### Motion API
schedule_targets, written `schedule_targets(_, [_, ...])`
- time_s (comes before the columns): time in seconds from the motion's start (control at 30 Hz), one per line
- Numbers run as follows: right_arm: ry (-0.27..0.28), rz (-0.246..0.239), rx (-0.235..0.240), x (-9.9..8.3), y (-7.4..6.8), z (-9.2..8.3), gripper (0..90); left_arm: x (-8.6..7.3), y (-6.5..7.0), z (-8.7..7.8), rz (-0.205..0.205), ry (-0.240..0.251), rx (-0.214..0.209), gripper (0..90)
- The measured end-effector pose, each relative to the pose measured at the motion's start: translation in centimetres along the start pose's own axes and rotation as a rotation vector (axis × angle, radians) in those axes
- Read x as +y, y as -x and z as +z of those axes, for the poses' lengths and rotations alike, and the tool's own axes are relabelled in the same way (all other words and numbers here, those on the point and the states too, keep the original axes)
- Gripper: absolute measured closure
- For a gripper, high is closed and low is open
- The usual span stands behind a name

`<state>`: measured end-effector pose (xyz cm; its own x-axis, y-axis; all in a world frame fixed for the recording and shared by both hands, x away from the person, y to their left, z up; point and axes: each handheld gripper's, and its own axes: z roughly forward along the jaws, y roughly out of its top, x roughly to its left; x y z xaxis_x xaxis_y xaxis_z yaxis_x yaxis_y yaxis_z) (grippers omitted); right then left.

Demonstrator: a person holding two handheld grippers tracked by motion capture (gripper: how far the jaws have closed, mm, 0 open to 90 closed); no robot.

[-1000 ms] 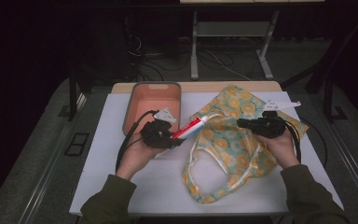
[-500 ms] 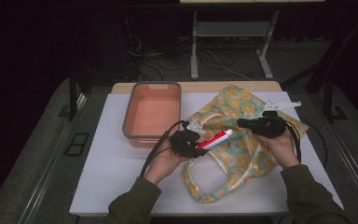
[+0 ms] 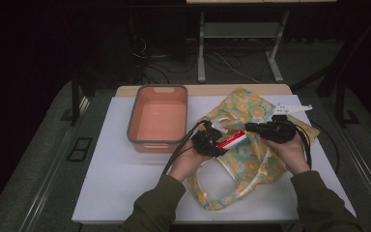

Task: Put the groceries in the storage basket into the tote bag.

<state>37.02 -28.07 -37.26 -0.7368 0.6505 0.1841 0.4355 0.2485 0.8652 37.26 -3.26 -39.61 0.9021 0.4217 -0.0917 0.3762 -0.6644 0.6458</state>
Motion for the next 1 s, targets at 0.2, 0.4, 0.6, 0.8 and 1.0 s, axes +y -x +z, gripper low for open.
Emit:
schedule_targets(0.2, [0.005,0.0,0.001,0.1,-0.1,-0.1,89.6,1.5,-0.4,1.3,-0.01,0.004,0.015,74.3])
schedule_targets(0.4, [0.014,0.002,0.0,0.1,0.0,-0.3,89.6,2.8,-0.9,3.3,-0.023,-0.001,0.034,74.2])
schedule_targets(0.6, [0.018,0.002,-0.008,0.1,0.1,-0.6,89.7,3.8,-1.6,5.6,-0.045,-0.012,0.078,73.9])
schedule_targets(0.8, [0.018,0.008,-0.016,0.0,0.3,-0.8,89.6,3.4,-2.0,7.2,-0.071,-0.03,0.086,71.1])
schedule_targets(1.0, [0.017,0.007,-0.015,0.0,0.4,-0.9,89.6,2.7,-2.0,4.7,-0.1,0.09,0.062,44.2])
